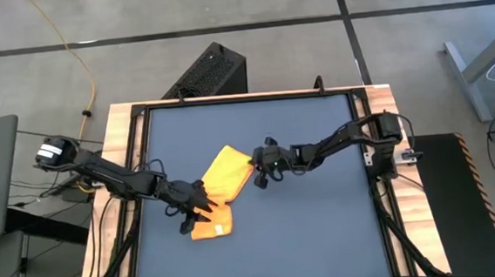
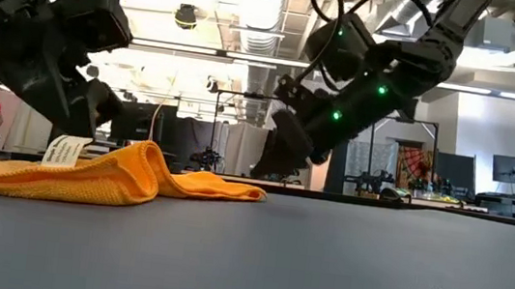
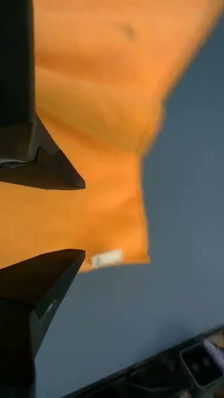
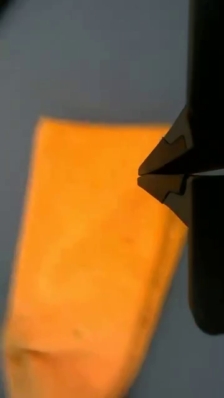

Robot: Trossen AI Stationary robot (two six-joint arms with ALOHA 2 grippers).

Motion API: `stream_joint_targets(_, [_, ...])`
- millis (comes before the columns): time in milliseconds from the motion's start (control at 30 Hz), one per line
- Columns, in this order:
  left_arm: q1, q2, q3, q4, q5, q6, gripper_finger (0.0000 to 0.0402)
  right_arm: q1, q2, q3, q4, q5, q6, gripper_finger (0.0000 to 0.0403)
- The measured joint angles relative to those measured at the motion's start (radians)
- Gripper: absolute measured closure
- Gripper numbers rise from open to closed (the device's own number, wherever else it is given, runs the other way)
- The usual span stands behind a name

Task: Roll towel
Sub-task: Roll the orange microfiber towel

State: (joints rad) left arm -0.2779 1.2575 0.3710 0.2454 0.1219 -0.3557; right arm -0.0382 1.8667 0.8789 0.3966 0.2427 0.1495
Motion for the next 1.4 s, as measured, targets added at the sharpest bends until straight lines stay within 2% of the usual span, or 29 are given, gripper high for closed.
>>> stream_joint_targets(267, [0.004,0.13,-0.001,0.095,0.02,0.033,0.0246,0.06,0.018,0.0,0.005,0.018,0.012,0.0386])
stream_joint_targets(467, [0.004,0.2,-0.001,0.133,0.028,0.03,0.0246,0.052,0.018,0.0,-0.002,0.019,0.033,0.0386])
stream_joint_targets(967, [0.004,0.198,0.0,0.16,0.045,0.02,0.0246,0.033,0.085,0.001,0.002,0.024,0.034,0.0386])
stream_joint_targets(1400, [0.004,0.196,0.002,0.08,0.177,-0.042,0.0246,0.016,0.089,-0.03,0.001,0.082,0.067,0.0386])
